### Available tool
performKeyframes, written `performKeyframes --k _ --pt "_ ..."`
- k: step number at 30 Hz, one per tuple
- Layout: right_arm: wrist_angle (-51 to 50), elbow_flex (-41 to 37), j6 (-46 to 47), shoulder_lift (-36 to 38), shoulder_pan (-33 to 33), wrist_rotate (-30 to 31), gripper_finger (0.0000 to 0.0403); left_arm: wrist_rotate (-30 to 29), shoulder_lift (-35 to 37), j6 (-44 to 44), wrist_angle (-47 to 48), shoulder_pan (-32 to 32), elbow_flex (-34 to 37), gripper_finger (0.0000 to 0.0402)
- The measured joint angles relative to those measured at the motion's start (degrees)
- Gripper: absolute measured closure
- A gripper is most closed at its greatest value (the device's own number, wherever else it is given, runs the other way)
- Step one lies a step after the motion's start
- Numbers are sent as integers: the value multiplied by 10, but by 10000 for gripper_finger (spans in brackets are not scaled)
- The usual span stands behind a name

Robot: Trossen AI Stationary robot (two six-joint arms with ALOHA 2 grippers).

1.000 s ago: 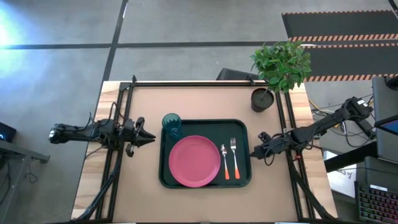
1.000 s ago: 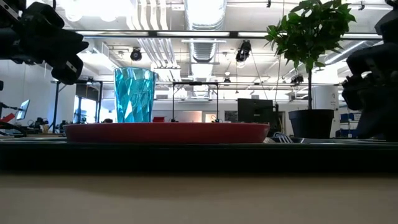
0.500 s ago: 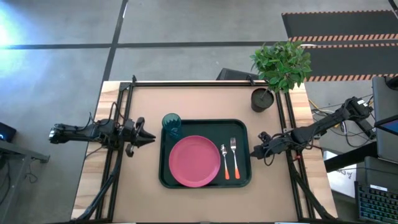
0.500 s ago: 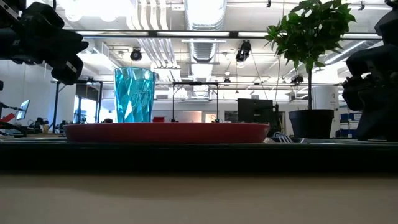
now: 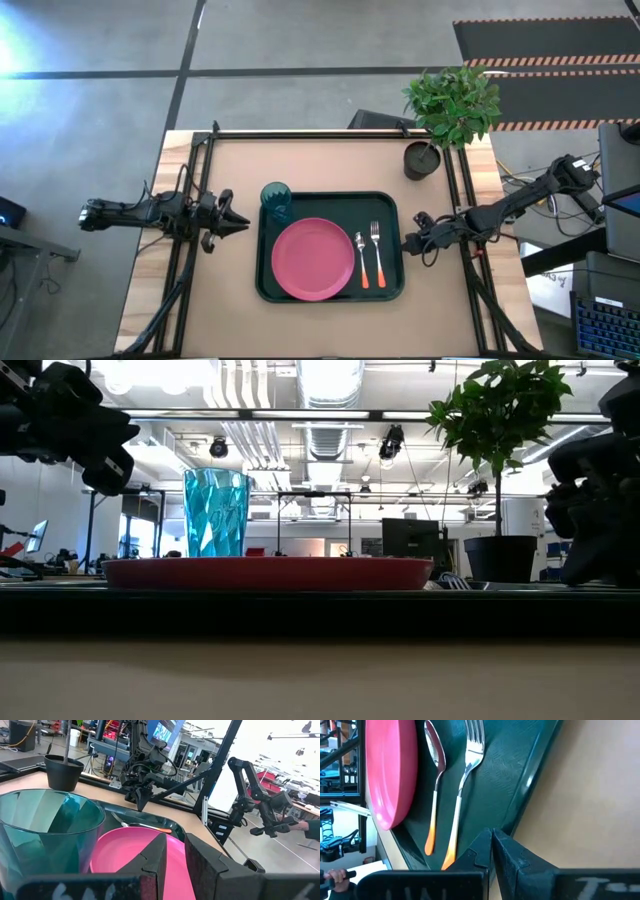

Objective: Pick and place plate/cup/fork/spoon on tray
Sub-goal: Adjust the black serving tray on the table

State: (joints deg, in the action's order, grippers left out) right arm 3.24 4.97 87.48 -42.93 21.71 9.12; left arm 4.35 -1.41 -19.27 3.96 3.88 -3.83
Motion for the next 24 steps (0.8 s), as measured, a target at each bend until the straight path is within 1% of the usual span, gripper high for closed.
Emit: performKeyframes --k 7,11,14,19,24 --pt "70 1 -5 -69 0 0 394 0 0 0 0 0 0 349" --pt "97 3 -12 -89 0 -5 394 1 0 0 0 0 0 349" --pt "100 6 -27 -82 0 -17 394 2 0 0 0 0 0 349" --pt "104 7 -43 -52 0 -18 394 6 0 -1 0 0 0 349" --pt "51 7 -28 -26 0 -16 394 14 0 -13 0 0 1 349"
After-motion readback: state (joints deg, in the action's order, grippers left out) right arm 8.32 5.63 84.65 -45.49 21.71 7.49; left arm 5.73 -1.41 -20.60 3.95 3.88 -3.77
